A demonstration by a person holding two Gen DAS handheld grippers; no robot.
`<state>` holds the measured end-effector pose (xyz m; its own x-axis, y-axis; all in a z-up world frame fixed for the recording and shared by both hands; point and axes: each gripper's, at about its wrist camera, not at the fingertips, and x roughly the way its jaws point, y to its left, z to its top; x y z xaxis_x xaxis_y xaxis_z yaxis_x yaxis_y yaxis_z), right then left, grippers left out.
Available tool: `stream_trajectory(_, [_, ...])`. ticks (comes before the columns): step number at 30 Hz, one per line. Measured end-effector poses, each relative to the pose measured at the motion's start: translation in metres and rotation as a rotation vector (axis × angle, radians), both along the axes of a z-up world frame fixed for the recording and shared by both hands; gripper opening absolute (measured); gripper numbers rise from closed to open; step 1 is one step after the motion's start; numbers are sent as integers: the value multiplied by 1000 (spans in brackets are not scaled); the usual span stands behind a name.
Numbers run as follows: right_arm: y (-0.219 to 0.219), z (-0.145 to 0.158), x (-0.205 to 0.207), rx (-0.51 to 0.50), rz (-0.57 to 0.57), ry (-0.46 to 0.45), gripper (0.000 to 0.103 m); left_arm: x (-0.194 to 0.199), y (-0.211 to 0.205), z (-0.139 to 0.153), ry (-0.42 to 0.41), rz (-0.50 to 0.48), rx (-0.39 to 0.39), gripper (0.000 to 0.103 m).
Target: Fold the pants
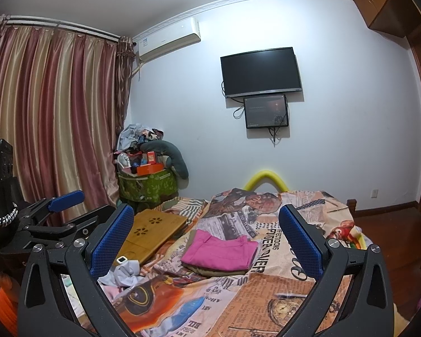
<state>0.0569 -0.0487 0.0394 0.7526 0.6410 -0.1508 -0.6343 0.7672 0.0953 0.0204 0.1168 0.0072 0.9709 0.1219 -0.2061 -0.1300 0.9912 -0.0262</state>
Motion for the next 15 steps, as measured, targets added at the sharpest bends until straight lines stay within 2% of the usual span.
stream_trajectory(15, [1,0,0,3,-6,17,103,5,-2,-1,10,-7,1,103])
